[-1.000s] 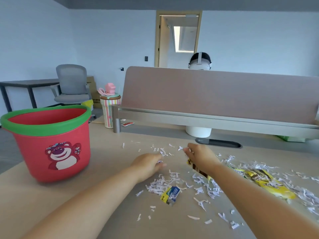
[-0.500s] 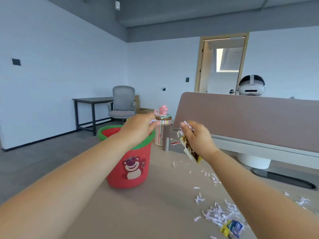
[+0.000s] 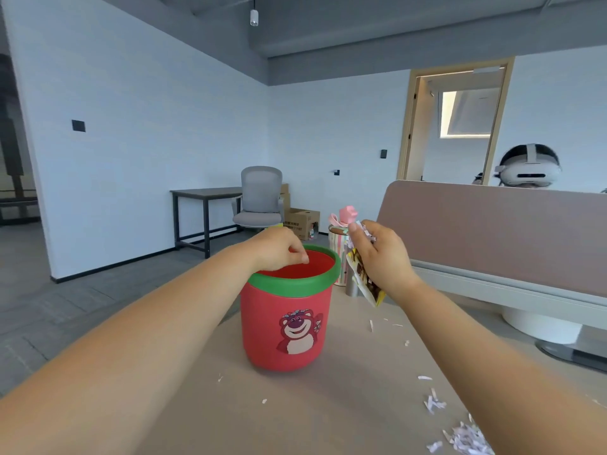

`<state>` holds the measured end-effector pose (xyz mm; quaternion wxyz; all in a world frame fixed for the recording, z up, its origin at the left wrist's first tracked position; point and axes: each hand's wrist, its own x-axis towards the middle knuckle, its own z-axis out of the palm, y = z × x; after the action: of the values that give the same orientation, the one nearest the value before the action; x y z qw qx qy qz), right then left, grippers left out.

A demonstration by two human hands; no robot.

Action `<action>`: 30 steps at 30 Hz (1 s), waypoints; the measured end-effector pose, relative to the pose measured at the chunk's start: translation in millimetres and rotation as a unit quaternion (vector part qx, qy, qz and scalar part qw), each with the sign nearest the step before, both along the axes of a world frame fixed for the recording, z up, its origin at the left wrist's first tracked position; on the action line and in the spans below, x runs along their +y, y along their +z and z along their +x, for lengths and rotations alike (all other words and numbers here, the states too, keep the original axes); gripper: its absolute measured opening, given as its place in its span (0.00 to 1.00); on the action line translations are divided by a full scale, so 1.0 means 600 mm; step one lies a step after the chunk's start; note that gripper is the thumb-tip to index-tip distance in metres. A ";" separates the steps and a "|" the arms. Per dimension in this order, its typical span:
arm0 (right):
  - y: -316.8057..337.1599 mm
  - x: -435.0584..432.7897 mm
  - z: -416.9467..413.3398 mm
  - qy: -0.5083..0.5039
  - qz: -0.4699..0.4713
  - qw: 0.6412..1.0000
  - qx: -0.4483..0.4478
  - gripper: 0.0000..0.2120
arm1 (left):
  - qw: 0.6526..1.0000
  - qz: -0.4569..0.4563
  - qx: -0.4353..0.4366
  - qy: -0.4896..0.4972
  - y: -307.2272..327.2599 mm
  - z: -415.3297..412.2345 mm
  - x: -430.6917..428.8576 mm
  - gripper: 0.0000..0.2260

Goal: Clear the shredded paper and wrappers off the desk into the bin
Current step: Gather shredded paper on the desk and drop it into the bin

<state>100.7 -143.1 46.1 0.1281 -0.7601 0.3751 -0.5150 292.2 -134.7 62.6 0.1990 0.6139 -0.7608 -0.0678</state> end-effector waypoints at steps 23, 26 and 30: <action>0.010 -0.072 0.163 0.042 0.085 0.979 0.180 0.11 | 0.972 -0.218 -0.021 0.085 -0.118 0.082 0.088 0.20; 0.008 -0.067 0.159 0.055 0.083 0.975 0.199 0.07 | 0.972 -0.218 -0.013 0.083 -0.121 0.084 0.089 0.19; 0.008 -0.058 0.155 0.037 0.083 0.974 0.208 0.09 | 0.972 -0.218 0.002 0.087 -0.123 0.087 0.092 0.19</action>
<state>193.6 -177.9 50.6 0.1286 -0.8506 0.4065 -0.3077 344.2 -79.3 -11.5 0.3349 0.6196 -0.7004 0.1159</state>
